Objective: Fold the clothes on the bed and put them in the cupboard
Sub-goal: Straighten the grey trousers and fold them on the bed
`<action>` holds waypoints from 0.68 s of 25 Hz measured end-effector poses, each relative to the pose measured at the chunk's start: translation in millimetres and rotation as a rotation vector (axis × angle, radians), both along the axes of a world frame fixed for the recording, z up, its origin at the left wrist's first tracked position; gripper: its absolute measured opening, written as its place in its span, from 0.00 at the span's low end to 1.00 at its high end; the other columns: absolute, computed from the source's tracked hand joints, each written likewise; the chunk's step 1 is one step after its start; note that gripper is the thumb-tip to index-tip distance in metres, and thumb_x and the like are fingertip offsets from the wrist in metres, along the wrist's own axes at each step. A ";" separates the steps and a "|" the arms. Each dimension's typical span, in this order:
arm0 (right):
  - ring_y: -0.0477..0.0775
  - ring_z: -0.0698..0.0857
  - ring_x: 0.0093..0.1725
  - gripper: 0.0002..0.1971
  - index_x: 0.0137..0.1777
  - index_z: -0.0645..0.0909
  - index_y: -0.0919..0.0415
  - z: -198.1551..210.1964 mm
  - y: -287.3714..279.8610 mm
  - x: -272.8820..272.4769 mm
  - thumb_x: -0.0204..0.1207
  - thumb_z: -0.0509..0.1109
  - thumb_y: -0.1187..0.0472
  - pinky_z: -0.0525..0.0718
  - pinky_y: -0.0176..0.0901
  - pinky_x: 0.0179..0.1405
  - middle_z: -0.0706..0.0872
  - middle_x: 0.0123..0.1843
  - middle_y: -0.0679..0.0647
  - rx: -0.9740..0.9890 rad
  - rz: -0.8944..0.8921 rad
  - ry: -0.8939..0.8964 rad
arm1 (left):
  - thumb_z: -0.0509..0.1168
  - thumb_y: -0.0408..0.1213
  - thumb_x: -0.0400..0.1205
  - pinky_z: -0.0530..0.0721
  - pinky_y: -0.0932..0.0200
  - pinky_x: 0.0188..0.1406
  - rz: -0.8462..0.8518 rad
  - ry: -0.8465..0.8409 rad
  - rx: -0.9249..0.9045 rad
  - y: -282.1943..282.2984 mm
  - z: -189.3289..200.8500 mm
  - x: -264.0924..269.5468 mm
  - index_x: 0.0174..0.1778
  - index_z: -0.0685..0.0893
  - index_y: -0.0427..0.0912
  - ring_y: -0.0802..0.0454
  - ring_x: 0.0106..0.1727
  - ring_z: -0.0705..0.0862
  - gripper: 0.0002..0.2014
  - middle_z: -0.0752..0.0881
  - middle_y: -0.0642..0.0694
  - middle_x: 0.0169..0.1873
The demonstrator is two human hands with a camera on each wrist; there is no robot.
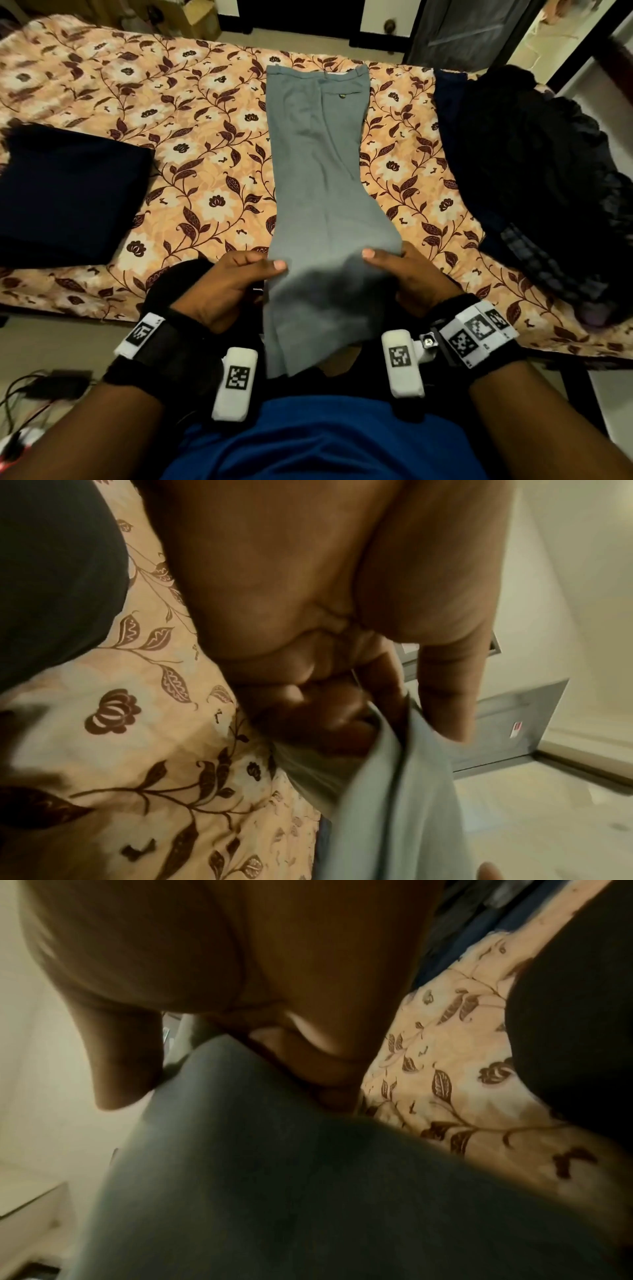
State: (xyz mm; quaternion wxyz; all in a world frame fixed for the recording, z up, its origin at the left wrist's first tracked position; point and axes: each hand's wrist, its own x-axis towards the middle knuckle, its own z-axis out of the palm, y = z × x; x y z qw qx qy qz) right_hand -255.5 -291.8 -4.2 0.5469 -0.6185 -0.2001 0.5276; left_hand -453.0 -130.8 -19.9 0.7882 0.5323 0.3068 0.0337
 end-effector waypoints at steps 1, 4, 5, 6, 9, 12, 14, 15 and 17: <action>0.58 0.88 0.58 0.22 0.65 0.79 0.66 1.6 -1.8 -3.1 0.70 0.72 0.65 0.87 0.45 0.55 0.88 0.58 0.61 0.015 0.057 0.000 | 0.84 0.47 0.61 0.80 0.50 0.48 0.020 -0.012 0.001 -1.5 0.8 -2.7 0.35 0.90 0.36 0.40 0.41 0.85 0.19 0.89 0.34 0.38; 0.61 0.88 0.57 0.19 0.62 0.81 0.68 6.9 -8.1 -9.4 0.70 0.70 0.70 0.87 0.49 0.55 0.89 0.57 0.62 0.053 0.051 0.006 | 0.85 0.44 0.58 0.89 0.55 0.44 0.094 -0.078 -0.082 -0.8 6.7 -8.7 0.43 0.91 0.35 0.44 0.48 0.90 0.23 0.91 0.36 0.47; 0.61 0.88 0.57 0.18 0.62 0.81 0.69 10.8 -9.6 -10.5 0.71 0.69 0.72 0.87 0.49 0.55 0.89 0.57 0.62 0.057 0.065 0.013 | 0.83 0.41 0.62 0.89 0.55 0.43 0.150 -0.066 -0.107 -0.8 7.0 -8.1 0.47 0.89 0.35 0.45 0.50 0.89 0.21 0.90 0.37 0.50; 0.61 0.88 0.57 0.19 0.63 0.80 0.68 13.6 -10.9 -11.6 0.72 0.68 0.75 0.87 0.49 0.55 0.89 0.57 0.62 0.052 0.102 0.011 | 0.79 0.38 0.67 0.89 0.55 0.44 0.208 -0.044 -0.111 -1.0 6.4 -7.7 0.48 0.87 0.35 0.44 0.50 0.88 0.17 0.90 0.37 0.51; 0.63 0.89 0.54 0.29 0.70 0.73 0.59 10.7 -16.5 -13.1 0.71 0.69 0.80 0.88 0.54 0.53 0.89 0.56 0.66 0.011 -0.029 -0.017 | 0.67 0.35 0.80 0.86 0.53 0.44 0.304 0.078 -0.120 -11.8 9.3 -5.8 0.44 0.83 0.37 0.42 0.45 0.87 0.04 0.89 0.37 0.44; 0.65 0.88 0.56 0.35 0.74 0.68 0.52 1.5 -23.6 -22.5 0.72 0.69 0.80 0.88 0.55 0.51 0.84 0.63 0.68 -0.064 -0.068 0.039 | 0.64 0.39 0.83 0.87 0.49 0.45 0.260 0.202 -0.326 -30.8 6.5 -8.7 0.53 0.85 0.34 0.41 0.44 0.90 0.12 0.90 0.34 0.50; 0.65 0.86 0.59 0.34 0.73 0.69 0.50 -3.3 -31.2 -32.3 0.73 0.67 0.80 0.88 0.54 0.53 0.81 0.67 0.66 -0.116 -0.093 0.101 | 0.69 0.36 0.78 0.87 0.47 0.50 0.264 0.249 -0.381 -41.0 2.5 -13.9 0.56 0.85 0.34 0.42 0.48 0.90 0.14 0.89 0.33 0.56; 0.66 0.86 0.59 0.34 0.73 0.69 0.50 -4.6 -34.7 -36.4 0.72 0.67 0.80 0.88 0.53 0.52 0.81 0.68 0.66 -0.131 -0.107 0.141 | 0.71 0.32 0.75 0.89 0.48 0.47 0.280 0.253 -0.353 -42.7 -1.4 -16.3 0.58 0.84 0.33 0.43 0.47 0.91 0.16 0.88 0.33 0.56; 0.66 0.86 0.59 0.39 0.76 0.67 0.48 -6.5 -44.5 -42.5 0.69 0.69 0.81 0.89 0.55 0.51 0.82 0.67 0.65 -0.154 -0.095 0.196 | 0.71 0.24 0.74 0.91 0.49 0.38 0.320 0.264 -0.302 -41.3 -5.2 -20.5 0.63 0.80 0.35 0.42 0.45 0.91 0.21 0.89 0.34 0.55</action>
